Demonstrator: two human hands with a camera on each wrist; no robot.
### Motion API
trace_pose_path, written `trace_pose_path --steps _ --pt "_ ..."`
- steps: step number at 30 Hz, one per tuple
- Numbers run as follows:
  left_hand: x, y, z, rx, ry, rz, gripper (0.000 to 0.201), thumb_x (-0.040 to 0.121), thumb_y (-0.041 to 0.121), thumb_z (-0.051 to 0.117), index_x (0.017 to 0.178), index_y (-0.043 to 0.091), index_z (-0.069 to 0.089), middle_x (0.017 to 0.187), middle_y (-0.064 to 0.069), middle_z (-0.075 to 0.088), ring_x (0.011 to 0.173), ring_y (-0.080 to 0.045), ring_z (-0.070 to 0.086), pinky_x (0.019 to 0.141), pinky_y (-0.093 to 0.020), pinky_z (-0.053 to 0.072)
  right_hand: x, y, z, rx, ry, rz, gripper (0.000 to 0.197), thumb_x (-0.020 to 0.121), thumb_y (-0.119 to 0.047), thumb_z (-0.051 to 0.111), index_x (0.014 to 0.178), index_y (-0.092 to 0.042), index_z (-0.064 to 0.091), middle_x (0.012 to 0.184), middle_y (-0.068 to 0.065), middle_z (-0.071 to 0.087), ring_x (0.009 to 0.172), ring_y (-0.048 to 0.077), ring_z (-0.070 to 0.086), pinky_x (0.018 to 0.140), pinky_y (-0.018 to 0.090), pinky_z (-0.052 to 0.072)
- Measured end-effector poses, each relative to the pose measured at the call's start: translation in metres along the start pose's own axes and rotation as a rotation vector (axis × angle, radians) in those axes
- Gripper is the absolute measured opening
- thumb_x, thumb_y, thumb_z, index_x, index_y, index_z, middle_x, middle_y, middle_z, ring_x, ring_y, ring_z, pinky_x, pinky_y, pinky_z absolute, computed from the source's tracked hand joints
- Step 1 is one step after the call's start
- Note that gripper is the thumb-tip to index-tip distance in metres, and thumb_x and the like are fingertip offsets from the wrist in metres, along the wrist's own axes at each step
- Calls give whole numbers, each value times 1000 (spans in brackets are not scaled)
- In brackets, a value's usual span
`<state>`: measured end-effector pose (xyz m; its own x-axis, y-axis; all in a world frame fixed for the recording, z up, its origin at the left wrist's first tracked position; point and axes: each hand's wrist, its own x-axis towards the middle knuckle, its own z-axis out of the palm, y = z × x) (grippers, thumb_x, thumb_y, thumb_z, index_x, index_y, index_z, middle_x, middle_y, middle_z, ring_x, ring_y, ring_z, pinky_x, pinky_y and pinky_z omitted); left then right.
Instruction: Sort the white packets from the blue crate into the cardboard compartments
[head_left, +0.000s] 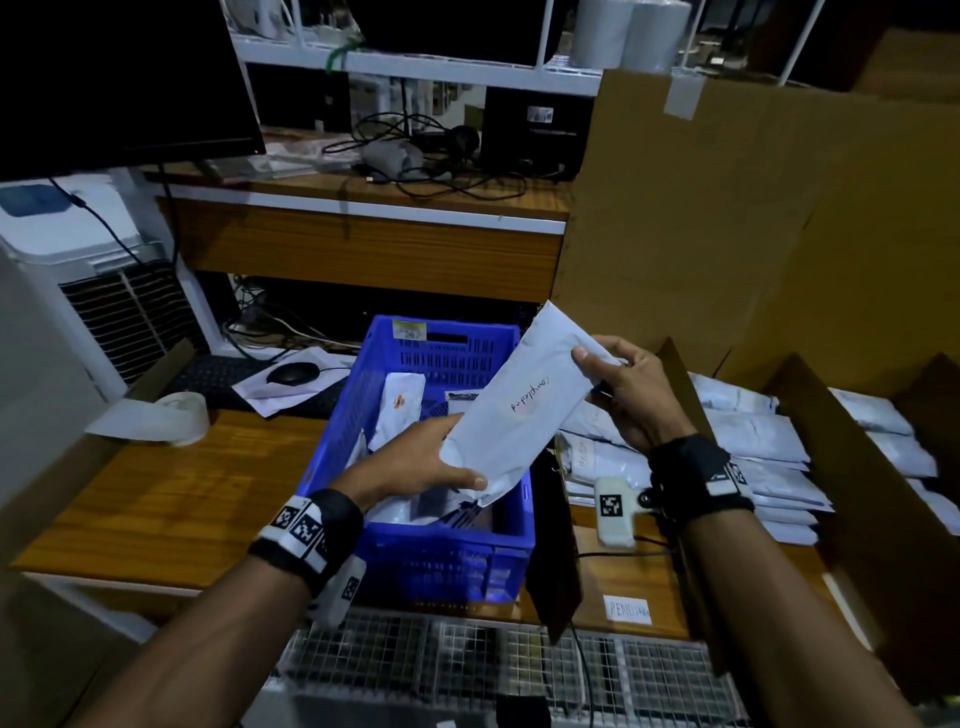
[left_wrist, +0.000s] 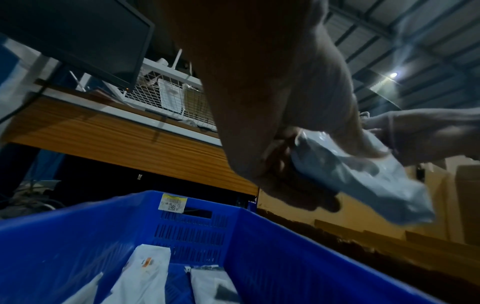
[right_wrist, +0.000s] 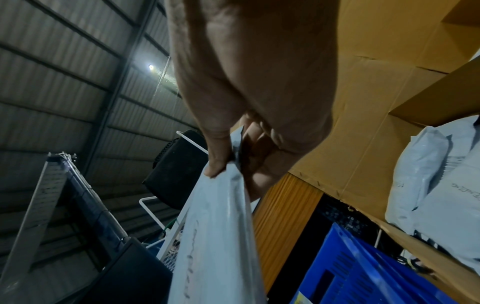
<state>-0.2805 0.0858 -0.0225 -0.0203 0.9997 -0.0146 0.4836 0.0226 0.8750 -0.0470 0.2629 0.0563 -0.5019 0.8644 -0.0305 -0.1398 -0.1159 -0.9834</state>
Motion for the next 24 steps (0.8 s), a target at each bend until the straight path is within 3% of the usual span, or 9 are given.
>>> trace_pose_path --steps 2,5,7,9,13,17,20,22,24 --pt "8 -1 -6 -64 3 -8 57 86 45 87 138 35 63 129 19 72 118 -4 69 100 -29 56 3 2 5 -11 -16 16 23 93 -14 80 114 -10 72 107 12 76 99 28 67 95 48 54" --pt "22 4 -18 -302 106 -6 50 88 52 82 126 22 70 118 -4 77 112 -24 74 102 -47 58 5 6 19 -25 -58 21 26 93 -12 79 118 -9 71 105 11 77 98 26 69 90 43 59" --pt "32 7 -26 -356 183 12 40 91 43 82 117 15 71 100 -10 75 92 -21 72 90 -42 57 5 10 30 14 -77 20 30 96 -13 76 124 -7 69 111 12 78 99 24 72 87 39 61" --pt "41 9 -32 -327 227 18 29 93 35 81 107 12 71 87 -3 69 78 -14 62 78 -35 52 3 16 40 80 -95 53 34 98 -15 73 130 -7 65 122 12 77 103 24 74 87 39 62" --pt "56 -3 -42 -335 260 -25 22 92 38 82 99 21 71 94 -10 72 79 -14 66 70 -32 53 2 40 54 -8 -236 164 45 94 -9 76 136 -6 62 130 11 74 118 30 72 98 46 60" --pt "74 -15 -53 -407 291 -186 8 105 13 66 109 6 65 99 -14 73 80 -22 73 69 -30 62 12 48 55 -140 -120 157 38 93 0 75 130 -1 67 120 11 78 111 31 75 79 37 65" --pt "98 -48 -69 -244 379 -361 13 104 2 57 116 3 61 101 -16 70 82 -28 70 70 -36 59 26 50 45 -185 13 168 35 93 -1 76 128 -3 68 114 9 80 106 29 77 68 32 63" --pt "113 -71 -80 5 367 -479 26 99 5 59 124 4 64 104 -18 71 97 -37 72 76 -41 56 35 54 37 -207 41 212 35 94 -4 77 127 -6 69 114 6 80 107 28 77 76 38 64" --pt "126 -87 -86 237 292 -583 28 98 7 58 123 -4 64 112 -29 68 110 -43 67 85 -48 56 46 57 31 -235 43 248 35 95 -5 76 129 -7 68 114 5 80 108 29 76 84 44 63"
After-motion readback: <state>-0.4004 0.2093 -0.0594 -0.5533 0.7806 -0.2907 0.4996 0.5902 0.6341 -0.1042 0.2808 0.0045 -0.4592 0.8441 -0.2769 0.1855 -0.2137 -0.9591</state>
